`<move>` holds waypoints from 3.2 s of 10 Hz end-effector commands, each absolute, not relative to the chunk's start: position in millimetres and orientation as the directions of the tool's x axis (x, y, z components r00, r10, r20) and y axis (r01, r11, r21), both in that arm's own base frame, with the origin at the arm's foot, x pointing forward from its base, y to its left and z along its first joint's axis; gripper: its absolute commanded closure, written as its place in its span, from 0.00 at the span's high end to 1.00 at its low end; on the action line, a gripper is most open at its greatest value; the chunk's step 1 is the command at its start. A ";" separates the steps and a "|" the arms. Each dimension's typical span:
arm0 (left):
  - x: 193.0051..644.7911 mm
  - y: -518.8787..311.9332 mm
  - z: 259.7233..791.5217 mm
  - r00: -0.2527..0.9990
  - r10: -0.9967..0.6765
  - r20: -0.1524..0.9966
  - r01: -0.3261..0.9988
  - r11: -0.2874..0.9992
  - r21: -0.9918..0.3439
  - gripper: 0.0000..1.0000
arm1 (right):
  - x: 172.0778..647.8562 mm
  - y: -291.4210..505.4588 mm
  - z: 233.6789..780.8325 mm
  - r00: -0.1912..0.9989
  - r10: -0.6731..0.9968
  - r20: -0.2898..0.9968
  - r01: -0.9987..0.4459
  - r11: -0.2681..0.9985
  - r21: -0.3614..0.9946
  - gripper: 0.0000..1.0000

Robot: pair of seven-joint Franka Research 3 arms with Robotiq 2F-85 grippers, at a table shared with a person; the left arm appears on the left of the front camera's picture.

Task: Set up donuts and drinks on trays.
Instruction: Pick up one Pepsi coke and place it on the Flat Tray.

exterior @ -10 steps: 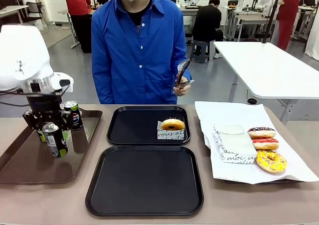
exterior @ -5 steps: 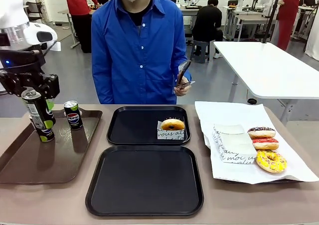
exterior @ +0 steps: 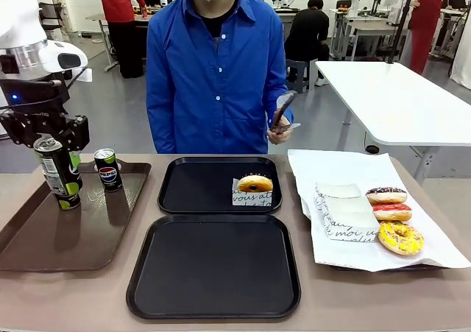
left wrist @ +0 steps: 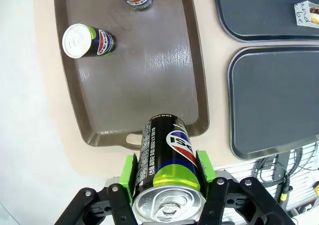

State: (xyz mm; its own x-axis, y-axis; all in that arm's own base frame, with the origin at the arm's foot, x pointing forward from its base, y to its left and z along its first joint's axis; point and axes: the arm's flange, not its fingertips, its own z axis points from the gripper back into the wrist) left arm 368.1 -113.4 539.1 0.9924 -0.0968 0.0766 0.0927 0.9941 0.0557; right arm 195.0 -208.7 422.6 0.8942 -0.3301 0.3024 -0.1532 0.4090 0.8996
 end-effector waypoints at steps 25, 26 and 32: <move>557.4 -283.4 394.8 0.945 -0.326 0.017 0.326 0.945 0.013 1.00 | 195.7 -210.1 423.7 0.886 -0.336 0.318 -0.173 0.398 0.901 1.00; 549.4 -283.2 404.3 0.947 -0.320 0.018 0.320 0.947 0.005 0.80 | 195.7 -210.1 423.7 0.886 -0.336 0.318 -0.173 0.398 0.901 1.00; 448.0 -237.7 472.2 0.927 -0.359 0.111 0.365 0.930 -0.036 1.00 | 195.7 -210.1 423.7 0.886 -0.336 0.318 -0.173 0.398 0.901 1.00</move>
State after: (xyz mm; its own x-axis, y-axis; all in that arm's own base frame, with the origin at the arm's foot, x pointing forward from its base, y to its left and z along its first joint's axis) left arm 471.9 -260.2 468.6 0.9397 -0.3349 0.0696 0.3373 0.9411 -0.0244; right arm 194.2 -209.0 422.9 0.8943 -0.3308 0.3014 -0.1513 0.4102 0.8993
